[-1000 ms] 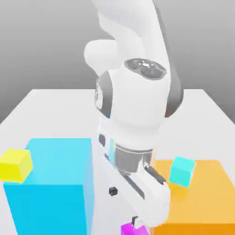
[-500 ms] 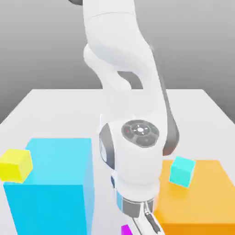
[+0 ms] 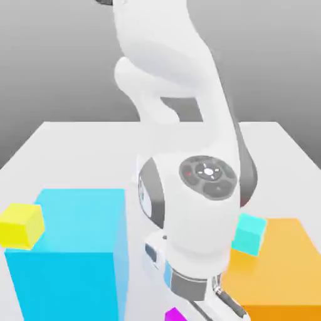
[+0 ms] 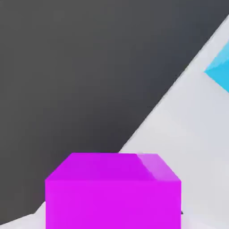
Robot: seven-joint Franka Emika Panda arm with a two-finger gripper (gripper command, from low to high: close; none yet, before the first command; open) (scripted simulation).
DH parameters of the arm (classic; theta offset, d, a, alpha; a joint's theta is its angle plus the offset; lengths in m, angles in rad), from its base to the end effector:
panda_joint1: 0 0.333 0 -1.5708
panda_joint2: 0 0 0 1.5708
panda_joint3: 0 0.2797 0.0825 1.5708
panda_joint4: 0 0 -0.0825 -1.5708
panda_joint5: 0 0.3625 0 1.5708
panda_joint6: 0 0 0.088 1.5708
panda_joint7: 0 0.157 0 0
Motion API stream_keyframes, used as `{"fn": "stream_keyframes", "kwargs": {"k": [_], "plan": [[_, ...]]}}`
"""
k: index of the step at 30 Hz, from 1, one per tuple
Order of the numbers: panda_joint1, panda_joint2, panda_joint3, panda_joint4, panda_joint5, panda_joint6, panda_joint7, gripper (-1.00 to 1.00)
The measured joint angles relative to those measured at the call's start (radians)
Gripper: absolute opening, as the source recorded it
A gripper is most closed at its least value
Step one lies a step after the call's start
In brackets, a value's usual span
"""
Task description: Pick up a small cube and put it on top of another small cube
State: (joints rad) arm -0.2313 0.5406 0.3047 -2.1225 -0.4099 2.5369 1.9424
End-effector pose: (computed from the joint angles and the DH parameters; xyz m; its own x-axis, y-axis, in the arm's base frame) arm 0.5274 0.0476 0.0931 0.0187 -0.9970 0.0748 -0.9979 -0.0140 0.0629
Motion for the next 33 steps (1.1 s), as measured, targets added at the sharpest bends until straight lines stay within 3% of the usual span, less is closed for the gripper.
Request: {"fn": "stream_keyframes", "kwargs": {"k": [5, 10, 16, 24, 33], "plan": [[0.029, 0.066, -0.017, 0.089, -0.085, -0.051, -0.114, -1.0], [0.057, 0.104, -0.086, 0.22, -0.105, -0.112, -0.046, -1.0], [-0.05, -0.028, -0.112, 0.32, 0.107, -0.291, 0.033, -1.0], [-0.166, -0.247, -0.129, 0.234, 0.312, -0.388, 0.049, -1.0], [-0.243, -0.486, -0.179, 0.121, 0.396, -0.493, 0.129, -1.0]]}}
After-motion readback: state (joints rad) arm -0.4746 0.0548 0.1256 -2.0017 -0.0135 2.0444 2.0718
